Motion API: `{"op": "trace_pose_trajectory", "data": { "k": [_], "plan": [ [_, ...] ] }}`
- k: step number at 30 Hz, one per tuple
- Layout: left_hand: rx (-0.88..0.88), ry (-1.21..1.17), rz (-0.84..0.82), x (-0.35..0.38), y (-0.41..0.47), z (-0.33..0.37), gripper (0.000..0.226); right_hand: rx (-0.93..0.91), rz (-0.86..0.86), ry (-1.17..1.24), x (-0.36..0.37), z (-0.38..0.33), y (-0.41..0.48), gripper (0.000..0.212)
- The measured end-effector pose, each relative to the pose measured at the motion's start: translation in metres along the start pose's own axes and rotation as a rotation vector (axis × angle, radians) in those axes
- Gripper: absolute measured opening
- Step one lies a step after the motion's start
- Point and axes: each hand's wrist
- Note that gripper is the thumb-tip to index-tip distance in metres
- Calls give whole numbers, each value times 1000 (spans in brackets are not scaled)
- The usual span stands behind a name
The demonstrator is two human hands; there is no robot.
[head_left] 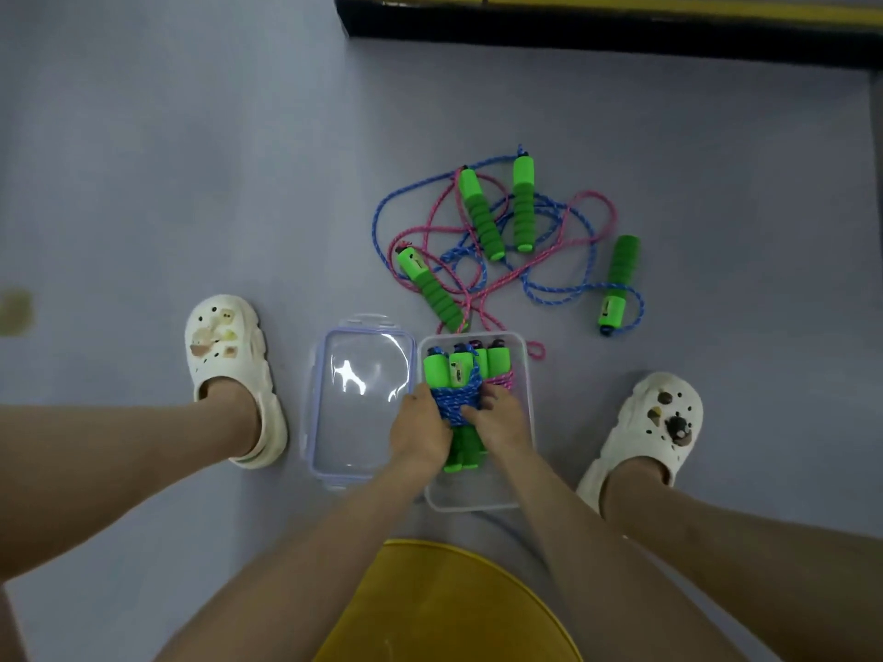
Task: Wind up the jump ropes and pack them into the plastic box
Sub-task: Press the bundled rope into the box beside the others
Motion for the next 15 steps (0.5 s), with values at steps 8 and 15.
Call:
{"op": "trace_pose_trajectory", "data": {
  "k": [8,15],
  "plan": [
    [189,243,44,14,2,-4,72,-97,-36,-246,3,14,7,23],
    [546,803,203,27,16,-9,67,-187,-46,-396,-1,10,7,31]
  ]
}}
Point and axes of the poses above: each hand's wrist, its own y-axis towards the middle knuckle, its own x-axis out of the palm, z = x × y, and after that the axes turned 13 degrees about -x, right-handed
